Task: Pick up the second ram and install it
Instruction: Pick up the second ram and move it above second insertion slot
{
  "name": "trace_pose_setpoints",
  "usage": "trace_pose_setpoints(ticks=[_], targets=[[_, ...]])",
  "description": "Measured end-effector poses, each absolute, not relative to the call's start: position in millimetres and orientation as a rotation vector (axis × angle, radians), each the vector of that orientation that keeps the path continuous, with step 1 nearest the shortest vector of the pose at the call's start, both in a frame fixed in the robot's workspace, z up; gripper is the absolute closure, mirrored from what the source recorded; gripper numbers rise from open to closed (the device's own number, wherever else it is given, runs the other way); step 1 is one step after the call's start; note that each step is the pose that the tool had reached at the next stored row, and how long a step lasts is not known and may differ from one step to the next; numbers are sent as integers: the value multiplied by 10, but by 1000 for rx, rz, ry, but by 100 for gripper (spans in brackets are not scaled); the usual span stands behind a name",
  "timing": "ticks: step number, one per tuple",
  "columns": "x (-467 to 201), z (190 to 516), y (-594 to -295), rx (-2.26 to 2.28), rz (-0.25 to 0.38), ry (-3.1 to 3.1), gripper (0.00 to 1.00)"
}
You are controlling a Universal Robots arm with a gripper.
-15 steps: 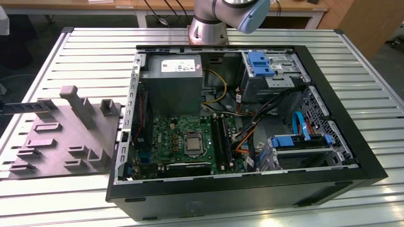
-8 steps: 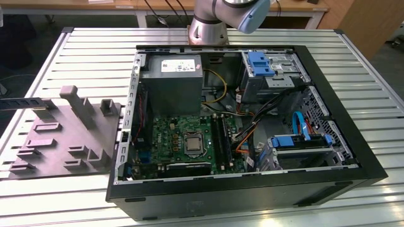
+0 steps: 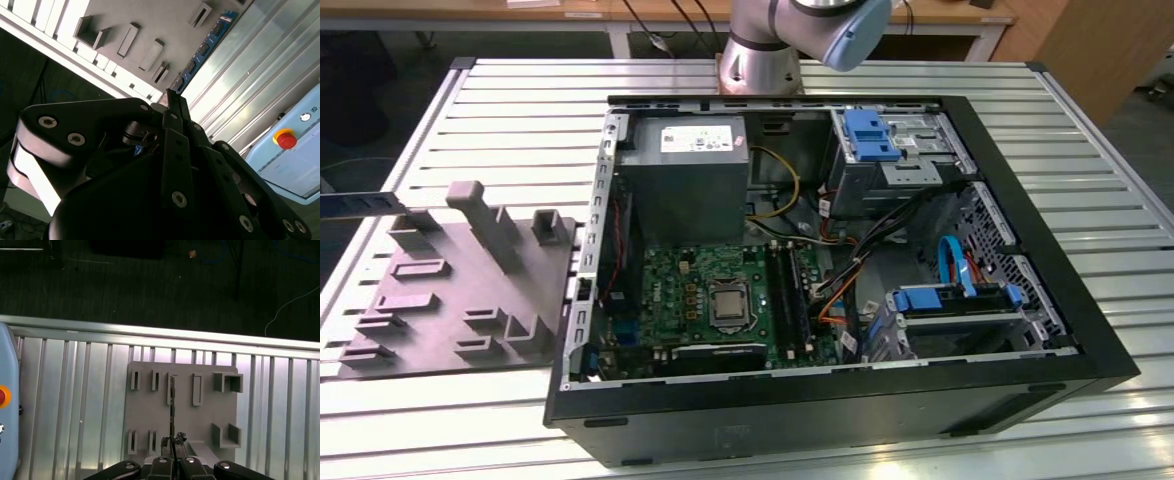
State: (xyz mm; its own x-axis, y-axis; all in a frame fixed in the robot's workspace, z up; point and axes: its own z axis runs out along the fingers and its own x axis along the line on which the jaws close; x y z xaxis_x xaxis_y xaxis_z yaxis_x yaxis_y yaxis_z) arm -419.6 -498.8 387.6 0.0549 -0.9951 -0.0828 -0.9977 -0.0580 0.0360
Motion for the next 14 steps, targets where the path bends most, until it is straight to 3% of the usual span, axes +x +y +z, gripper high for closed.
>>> trace_pose_setpoints(ticks=[14], targets=[[-4185,3949,-4988,-2258,135,2134,88]])
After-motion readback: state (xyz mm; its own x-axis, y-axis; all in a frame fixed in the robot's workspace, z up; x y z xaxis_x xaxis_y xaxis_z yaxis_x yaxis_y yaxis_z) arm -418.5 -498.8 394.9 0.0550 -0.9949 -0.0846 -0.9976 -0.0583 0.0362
